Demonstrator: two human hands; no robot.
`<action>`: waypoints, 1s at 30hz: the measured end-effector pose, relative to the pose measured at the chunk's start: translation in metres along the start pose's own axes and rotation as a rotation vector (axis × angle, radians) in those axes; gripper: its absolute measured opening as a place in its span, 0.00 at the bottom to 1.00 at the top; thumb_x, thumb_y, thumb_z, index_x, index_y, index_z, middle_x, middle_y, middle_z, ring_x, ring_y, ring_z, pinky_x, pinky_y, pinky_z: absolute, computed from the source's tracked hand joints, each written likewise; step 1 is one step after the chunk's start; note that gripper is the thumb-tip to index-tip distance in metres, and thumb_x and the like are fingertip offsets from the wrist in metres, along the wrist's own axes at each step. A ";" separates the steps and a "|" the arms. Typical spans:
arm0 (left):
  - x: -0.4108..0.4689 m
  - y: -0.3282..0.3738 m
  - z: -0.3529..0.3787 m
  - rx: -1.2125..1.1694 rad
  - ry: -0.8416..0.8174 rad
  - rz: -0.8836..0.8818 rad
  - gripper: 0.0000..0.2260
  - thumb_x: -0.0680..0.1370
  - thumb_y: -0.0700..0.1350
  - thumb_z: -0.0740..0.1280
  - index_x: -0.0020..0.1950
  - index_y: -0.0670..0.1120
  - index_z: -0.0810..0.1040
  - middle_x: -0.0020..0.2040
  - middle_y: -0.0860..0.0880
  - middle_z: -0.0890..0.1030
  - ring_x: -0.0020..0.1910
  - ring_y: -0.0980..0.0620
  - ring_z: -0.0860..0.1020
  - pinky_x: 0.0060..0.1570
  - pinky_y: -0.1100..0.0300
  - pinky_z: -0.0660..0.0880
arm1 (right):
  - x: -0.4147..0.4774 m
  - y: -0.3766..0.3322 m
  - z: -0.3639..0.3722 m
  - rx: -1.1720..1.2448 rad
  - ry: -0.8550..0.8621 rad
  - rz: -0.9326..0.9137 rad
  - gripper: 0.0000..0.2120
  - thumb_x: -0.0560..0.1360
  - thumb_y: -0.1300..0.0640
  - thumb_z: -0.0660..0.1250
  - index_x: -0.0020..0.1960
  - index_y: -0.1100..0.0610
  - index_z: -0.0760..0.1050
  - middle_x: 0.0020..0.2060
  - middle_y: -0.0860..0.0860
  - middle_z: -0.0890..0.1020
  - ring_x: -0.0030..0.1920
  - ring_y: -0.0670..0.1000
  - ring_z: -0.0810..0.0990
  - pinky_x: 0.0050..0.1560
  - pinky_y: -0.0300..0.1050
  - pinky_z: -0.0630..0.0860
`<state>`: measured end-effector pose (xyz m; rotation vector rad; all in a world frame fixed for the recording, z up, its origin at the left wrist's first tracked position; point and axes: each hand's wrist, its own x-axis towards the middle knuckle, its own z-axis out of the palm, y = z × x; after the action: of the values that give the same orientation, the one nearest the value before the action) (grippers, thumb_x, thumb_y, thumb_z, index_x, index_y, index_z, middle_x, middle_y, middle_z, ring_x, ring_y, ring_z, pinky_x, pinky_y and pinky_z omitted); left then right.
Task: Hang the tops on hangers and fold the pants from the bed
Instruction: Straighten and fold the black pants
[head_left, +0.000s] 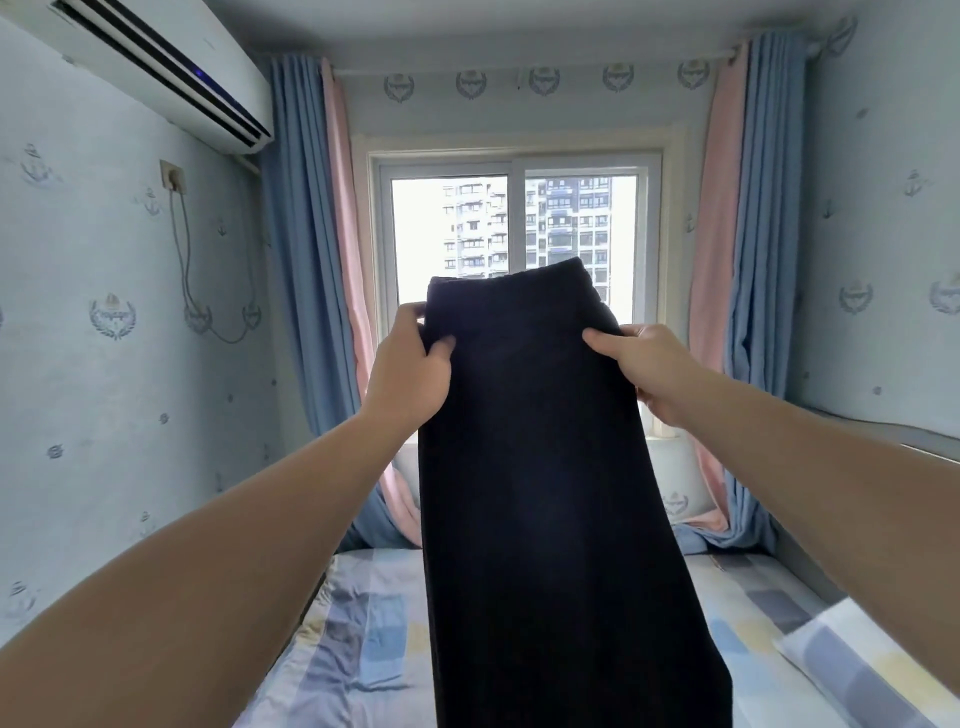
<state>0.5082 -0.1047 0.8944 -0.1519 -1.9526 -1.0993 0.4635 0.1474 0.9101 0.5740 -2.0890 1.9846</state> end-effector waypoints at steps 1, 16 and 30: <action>-0.001 -0.009 0.001 0.000 -0.008 -0.011 0.17 0.82 0.45 0.64 0.71 0.51 0.68 0.51 0.62 0.78 0.51 0.60 0.78 0.50 0.61 0.74 | 0.004 0.009 0.005 -0.010 -0.002 0.013 0.04 0.77 0.53 0.72 0.47 0.53 0.79 0.39 0.44 0.87 0.38 0.43 0.86 0.38 0.36 0.79; -0.013 -0.384 0.106 0.030 -0.154 -0.414 0.10 0.81 0.42 0.65 0.62 0.52 0.73 0.49 0.61 0.81 0.51 0.59 0.80 0.52 0.56 0.77 | 0.146 0.349 0.147 -0.108 -0.069 0.422 0.08 0.79 0.53 0.71 0.53 0.56 0.83 0.45 0.49 0.88 0.44 0.49 0.87 0.42 0.42 0.81; -0.122 -0.893 0.280 0.152 -0.230 -0.828 0.04 0.82 0.46 0.62 0.56 0.53 0.70 0.45 0.57 0.79 0.45 0.56 0.78 0.43 0.55 0.74 | 0.234 0.865 0.323 -0.311 -0.019 0.644 0.08 0.80 0.51 0.68 0.48 0.56 0.80 0.43 0.50 0.84 0.43 0.49 0.81 0.40 0.44 0.76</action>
<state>-0.0178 -0.3998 0.1692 0.7006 -2.3658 -1.4766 -0.0659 -0.1863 0.1926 -0.1670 -2.7655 1.8464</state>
